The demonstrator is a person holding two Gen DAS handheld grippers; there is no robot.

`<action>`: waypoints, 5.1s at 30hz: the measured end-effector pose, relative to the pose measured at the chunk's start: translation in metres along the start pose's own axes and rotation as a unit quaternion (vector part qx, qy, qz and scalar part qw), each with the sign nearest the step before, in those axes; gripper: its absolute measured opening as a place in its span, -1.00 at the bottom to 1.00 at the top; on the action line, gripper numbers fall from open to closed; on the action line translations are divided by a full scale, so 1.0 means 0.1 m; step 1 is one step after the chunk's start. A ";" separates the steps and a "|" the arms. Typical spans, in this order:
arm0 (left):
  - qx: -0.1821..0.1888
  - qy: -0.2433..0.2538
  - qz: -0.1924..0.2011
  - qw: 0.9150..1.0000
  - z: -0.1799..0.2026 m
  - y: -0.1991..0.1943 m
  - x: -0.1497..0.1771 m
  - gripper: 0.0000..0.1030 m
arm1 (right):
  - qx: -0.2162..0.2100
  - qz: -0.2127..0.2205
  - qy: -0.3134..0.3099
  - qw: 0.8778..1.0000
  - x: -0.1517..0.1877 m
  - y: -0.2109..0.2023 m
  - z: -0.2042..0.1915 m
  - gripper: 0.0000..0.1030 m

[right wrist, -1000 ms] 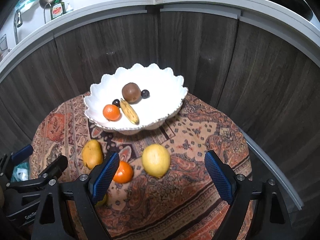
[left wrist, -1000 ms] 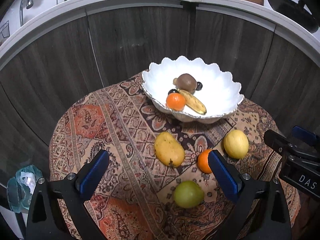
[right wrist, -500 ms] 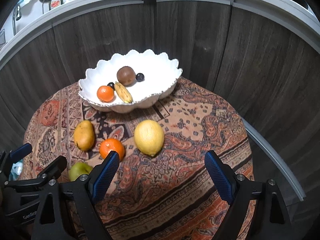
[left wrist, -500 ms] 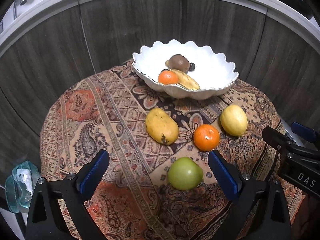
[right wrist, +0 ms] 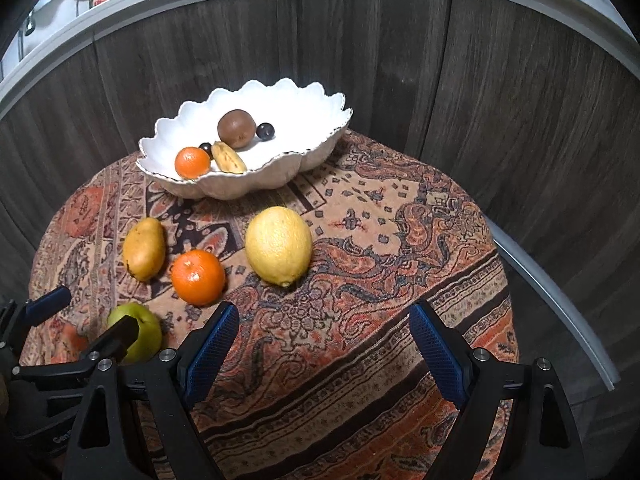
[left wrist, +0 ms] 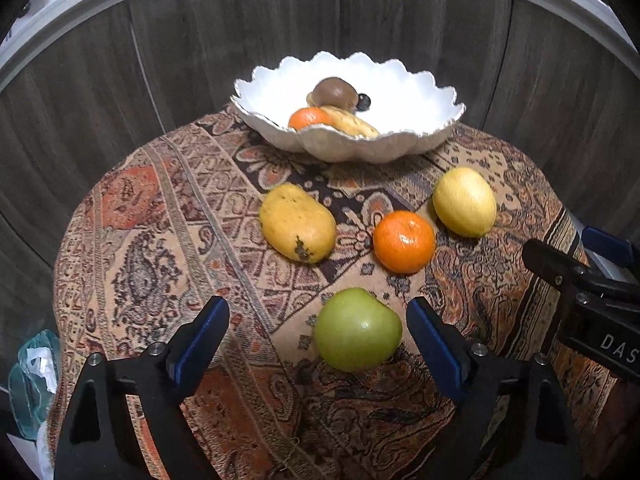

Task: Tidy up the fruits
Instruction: 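Withdraw both grippers from the bowl toward the remaining fruits, then grasp the green apple with the left gripper while the right grasps the tangerine, then carry apple and tangerine over the bowl and open both grippers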

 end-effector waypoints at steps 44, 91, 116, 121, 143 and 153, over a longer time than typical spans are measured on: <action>-0.017 -0.045 -0.007 0.999 -0.51 0.05 -0.01 -0.06 | -0.031 0.008 -0.070 0.997 -0.07 0.11 -0.56 0.69; -0.031 -0.102 0.000 0.994 -0.87 -0.06 -0.17 -0.06 | -0.078 -0.039 -0.052 0.995 -0.29 0.48 -0.89 -0.12; 0.006 -0.041 0.071 0.997 -0.47 -0.15 -1.49 -0.06 | -0.051 0.067 -0.026 0.996 -1.37 0.06 -0.38 -0.12; 0.018 -0.030 0.068 0.997 -0.42 0.00 -1.68 -0.06 | -0.045 0.067 -0.019 0.997 -1.56 0.16 -0.33 -0.12; 0.019 -0.006 0.003 1.000 -0.38 0.90 -2.01 -0.05 | -0.053 -0.012 -0.014 0.998 -1.72 1.05 -0.27 -0.12; -0.004 0.007 0.006 1.000 -0.33 0.90 -1.97 0.45 | -0.050 -0.006 -0.010 0.999 -1.71 1.06 -0.22 0.13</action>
Point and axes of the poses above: each gripper's, at about its wrist camera, not at the fingertips, and y roughly the way its jaws point, z to its right, x to its underside, the point moved 1 cm from there along y, roughly the way its jaws point
